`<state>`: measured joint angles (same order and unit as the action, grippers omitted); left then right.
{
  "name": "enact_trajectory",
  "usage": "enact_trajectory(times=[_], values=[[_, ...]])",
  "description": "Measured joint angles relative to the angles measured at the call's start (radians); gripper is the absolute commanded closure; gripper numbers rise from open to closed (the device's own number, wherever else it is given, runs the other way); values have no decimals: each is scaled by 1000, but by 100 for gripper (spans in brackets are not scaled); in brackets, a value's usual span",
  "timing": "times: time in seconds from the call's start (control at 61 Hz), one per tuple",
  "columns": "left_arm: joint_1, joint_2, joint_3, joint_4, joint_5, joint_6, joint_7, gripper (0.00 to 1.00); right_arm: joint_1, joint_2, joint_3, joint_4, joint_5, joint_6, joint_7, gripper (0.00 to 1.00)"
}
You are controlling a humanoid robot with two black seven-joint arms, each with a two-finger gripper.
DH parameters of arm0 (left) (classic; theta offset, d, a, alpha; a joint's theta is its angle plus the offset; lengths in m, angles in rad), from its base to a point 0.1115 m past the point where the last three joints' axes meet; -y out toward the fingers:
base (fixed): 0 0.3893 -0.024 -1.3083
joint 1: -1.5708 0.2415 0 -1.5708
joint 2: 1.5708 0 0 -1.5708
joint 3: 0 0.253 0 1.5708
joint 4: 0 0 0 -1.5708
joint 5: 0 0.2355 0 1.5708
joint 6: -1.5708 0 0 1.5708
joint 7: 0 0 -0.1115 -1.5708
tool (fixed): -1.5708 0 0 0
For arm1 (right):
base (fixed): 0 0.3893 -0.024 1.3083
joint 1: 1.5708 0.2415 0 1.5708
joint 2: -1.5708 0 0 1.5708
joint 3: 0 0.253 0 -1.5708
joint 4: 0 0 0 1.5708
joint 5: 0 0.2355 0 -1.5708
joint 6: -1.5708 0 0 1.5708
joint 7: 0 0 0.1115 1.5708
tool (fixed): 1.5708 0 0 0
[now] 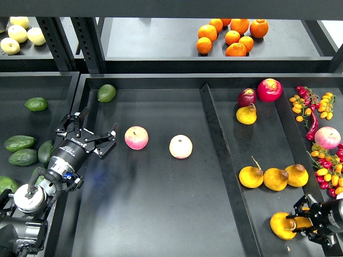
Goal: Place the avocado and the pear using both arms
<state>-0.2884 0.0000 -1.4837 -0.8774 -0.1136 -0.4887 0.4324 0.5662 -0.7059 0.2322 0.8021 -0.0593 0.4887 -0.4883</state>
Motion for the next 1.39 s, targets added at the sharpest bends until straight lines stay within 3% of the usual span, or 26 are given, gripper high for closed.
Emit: enact_trajectory(times=[0.082,0.131,0.148,0.164,0.377,0.672,1.0,1.393], values=[[0,0,0,-1,0,0,0,1,-1,0,3,-3,-3,0,0,44],[0,0,0,-1,0,0,0,1,-2,0,3,-4,-5,0,0,33],[0,0,0,-1,0,0,0,1,-2,0,3,-4,-5,0,0,22],[0,0,0,-3,0,0,0,1,-2,0,4,-4,-5,0,0,19],[4,0,0,-4,0,0,0,1,4,-1,4,4,-6,0,0,2],[8,0,-1,-4,0,0,0,1,41,-34,2,48,4,0,0,1],[9,0,3,-5,0,0,1,1,122,-190,-18,199,86,0,0,1],[11,0,12,-5,0,0,-1,1,222,-111,141,180,285,0,0,1]])
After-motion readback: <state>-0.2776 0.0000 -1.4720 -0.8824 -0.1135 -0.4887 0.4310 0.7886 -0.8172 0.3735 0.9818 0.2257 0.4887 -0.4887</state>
